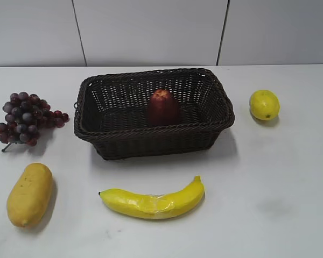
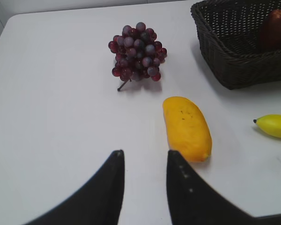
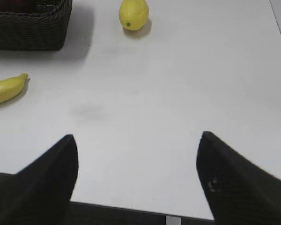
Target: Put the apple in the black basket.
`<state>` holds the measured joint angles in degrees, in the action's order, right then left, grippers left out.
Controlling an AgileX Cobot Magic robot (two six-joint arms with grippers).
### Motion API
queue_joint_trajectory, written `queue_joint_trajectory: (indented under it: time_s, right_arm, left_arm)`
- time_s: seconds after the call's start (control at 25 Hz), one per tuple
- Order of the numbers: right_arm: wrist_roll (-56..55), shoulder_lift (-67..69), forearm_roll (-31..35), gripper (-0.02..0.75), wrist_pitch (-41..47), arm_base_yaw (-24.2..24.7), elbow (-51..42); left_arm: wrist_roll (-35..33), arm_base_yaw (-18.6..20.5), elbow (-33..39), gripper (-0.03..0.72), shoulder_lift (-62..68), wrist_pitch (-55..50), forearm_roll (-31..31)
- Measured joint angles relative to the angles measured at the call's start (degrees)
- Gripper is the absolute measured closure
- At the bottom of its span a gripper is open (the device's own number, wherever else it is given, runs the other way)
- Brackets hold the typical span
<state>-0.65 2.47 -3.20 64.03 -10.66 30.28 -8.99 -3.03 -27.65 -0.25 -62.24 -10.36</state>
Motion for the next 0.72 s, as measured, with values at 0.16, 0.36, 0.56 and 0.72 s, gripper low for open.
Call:
queue_joint_trajectory:
  time_s: [0.16, 0.36, 0.56, 0.72]
  right_arm:
    - [1.9, 0.0, 1.7, 0.143, -3.4, 0.0, -1.6]
    - [2.5, 0.0, 2.6, 0.145, -4.4, 0.0, -1.9]
    - [2.5, 0.0, 2.6, 0.145, -4.5, 0.0, -1.9]
    - [2.5, 0.0, 2.6, 0.145, -4.6, 0.0, -1.9]
  left_arm:
    - [0.0, 0.0, 0.0, 0.452, 0.0, 0.0, 0.0]
    - [0.0, 0.0, 0.0, 0.452, 0.0, 0.0, 0.0]
    - [0.0, 0.0, 0.0, 0.452, 0.0, 0.0, 0.0]
    - [0.0, 0.0, 0.0, 0.452, 0.0, 0.0, 0.0]
